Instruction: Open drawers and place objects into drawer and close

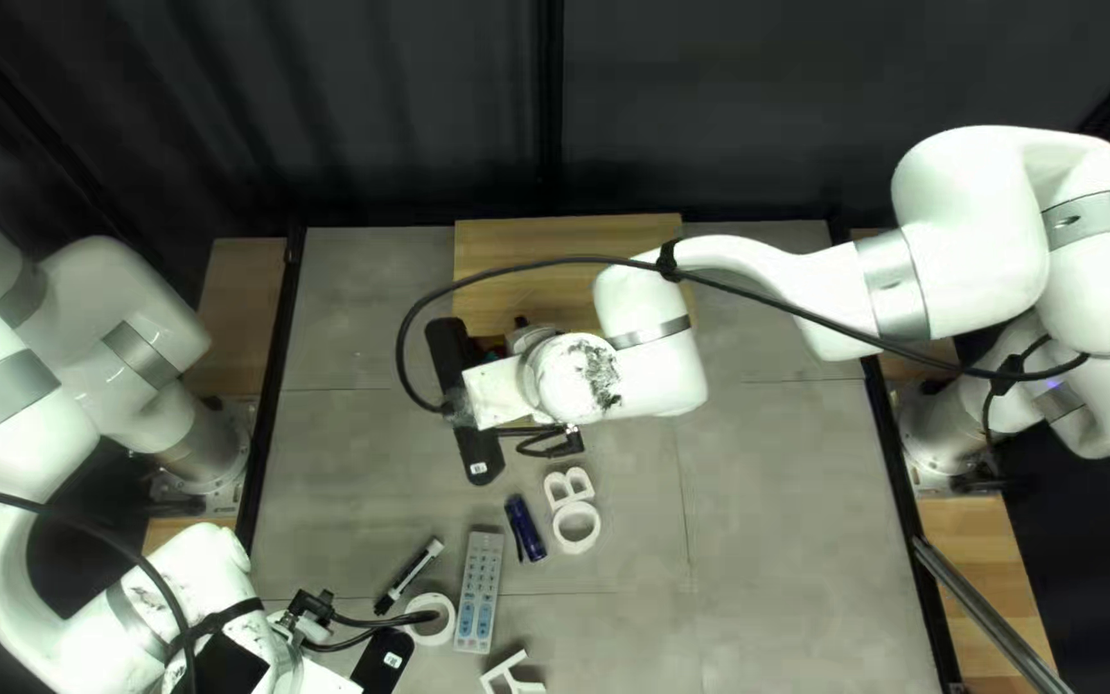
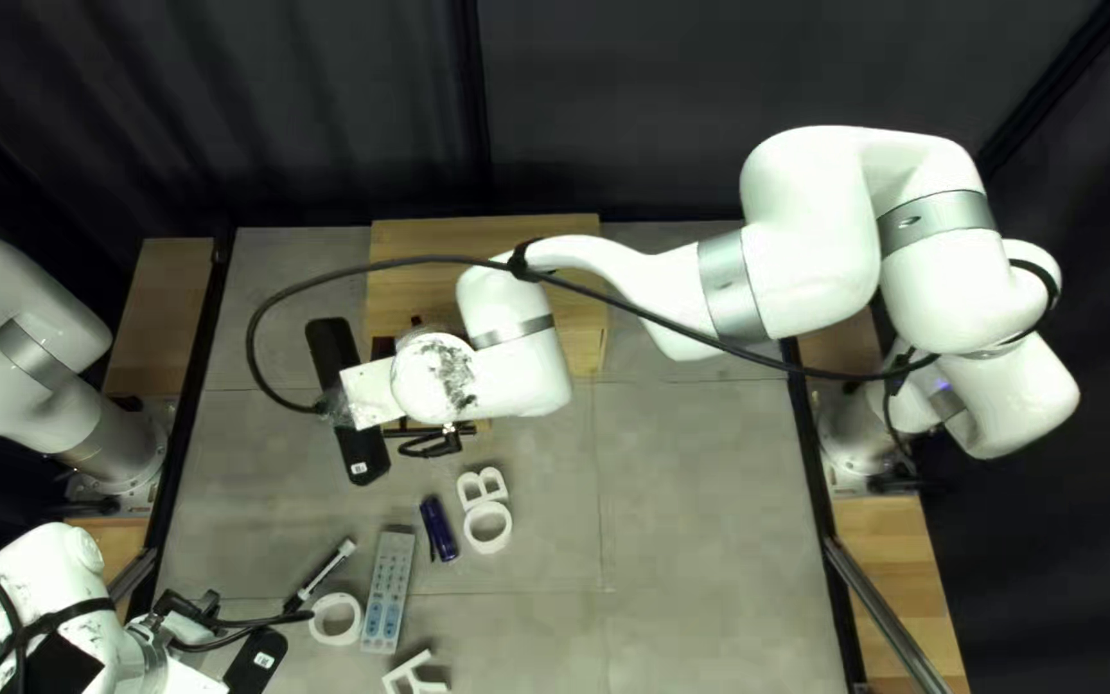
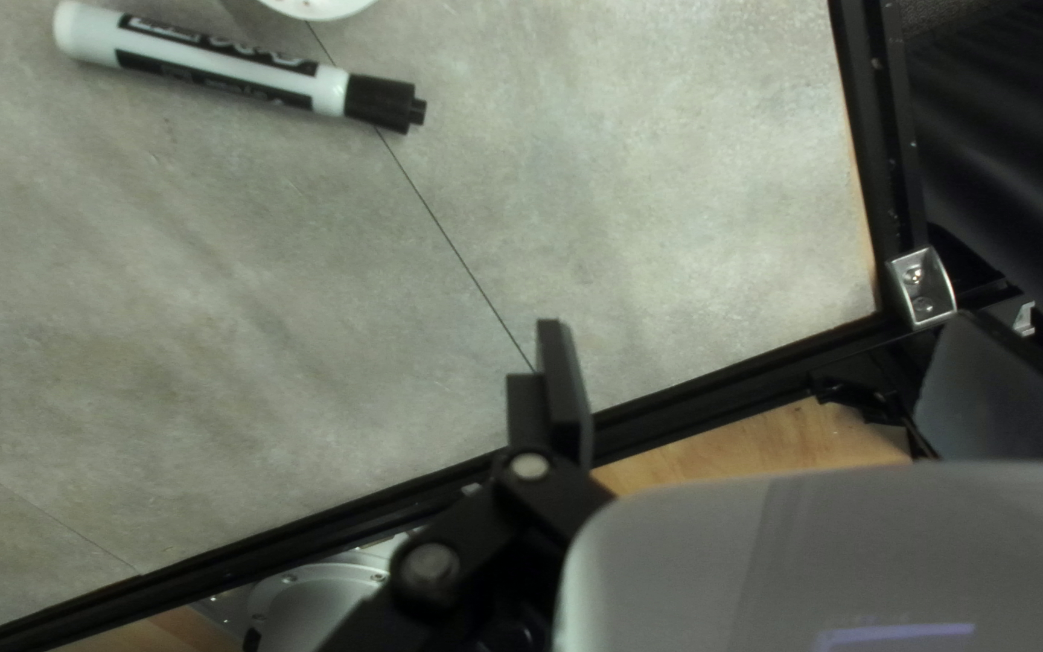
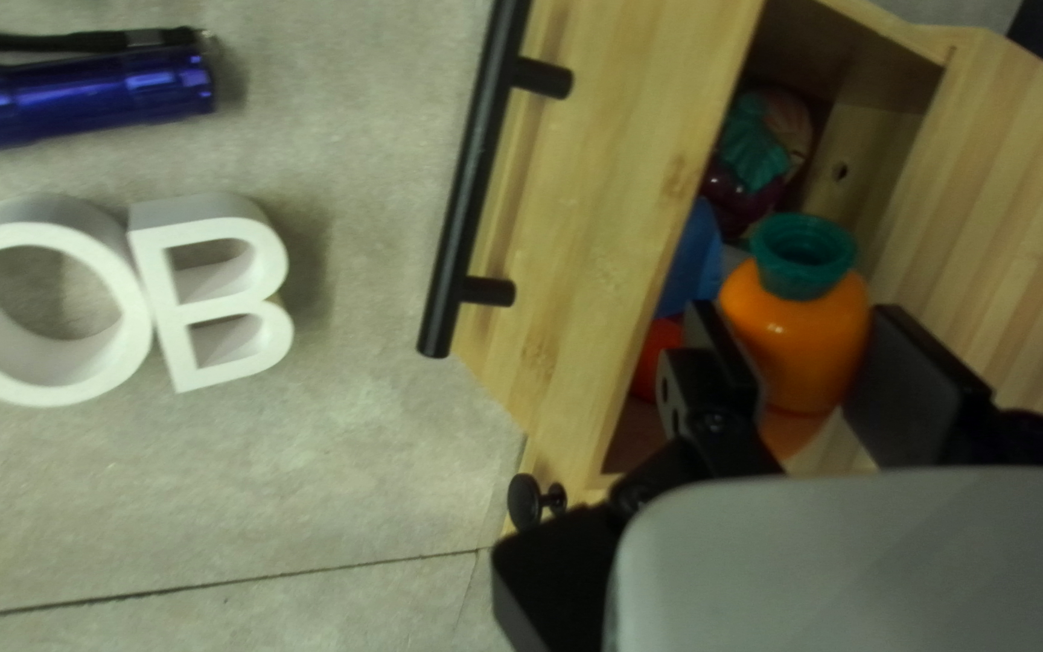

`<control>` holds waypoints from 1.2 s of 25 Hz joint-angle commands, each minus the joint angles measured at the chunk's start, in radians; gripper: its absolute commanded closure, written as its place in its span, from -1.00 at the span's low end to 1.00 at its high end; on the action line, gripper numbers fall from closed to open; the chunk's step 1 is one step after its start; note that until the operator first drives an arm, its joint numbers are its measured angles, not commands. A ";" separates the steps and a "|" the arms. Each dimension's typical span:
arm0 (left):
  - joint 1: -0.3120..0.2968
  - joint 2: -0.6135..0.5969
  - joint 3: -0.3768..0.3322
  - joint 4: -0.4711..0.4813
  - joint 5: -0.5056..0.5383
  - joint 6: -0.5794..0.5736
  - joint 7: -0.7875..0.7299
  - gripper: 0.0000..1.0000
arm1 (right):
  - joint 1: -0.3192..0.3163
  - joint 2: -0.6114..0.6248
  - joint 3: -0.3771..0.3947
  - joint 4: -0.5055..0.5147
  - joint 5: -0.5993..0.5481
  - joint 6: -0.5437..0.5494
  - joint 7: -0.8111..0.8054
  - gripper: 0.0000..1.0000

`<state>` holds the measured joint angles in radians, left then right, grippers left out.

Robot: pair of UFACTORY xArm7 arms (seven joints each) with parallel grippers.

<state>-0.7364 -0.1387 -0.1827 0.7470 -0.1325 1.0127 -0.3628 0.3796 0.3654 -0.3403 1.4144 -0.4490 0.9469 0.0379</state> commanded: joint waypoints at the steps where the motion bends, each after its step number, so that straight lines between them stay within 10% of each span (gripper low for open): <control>1: 0.000 0.000 0.000 0.000 0.000 0.000 0.000 -1.00 | 0.010 -0.037 -0.008 -0.025 -0.025 0.000 0.014 -1.00; 24: 0.000 0.000 0.000 0.000 0.000 0.000 0.000 -1.00 | 0.017 -0.411 -0.008 -0.249 0.002 0.300 -0.277 -1.00; 30: 0.000 0.000 0.000 0.000 0.000 0.000 0.000 -1.00 | 0.030 -0.498 -0.018 -0.308 -0.017 0.295 -0.643 -1.00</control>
<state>-0.7364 -0.1387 -0.1827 0.7470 -0.1325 1.0127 -0.3628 0.4004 -0.0907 -0.3481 1.1293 -0.4578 1.2367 -0.4152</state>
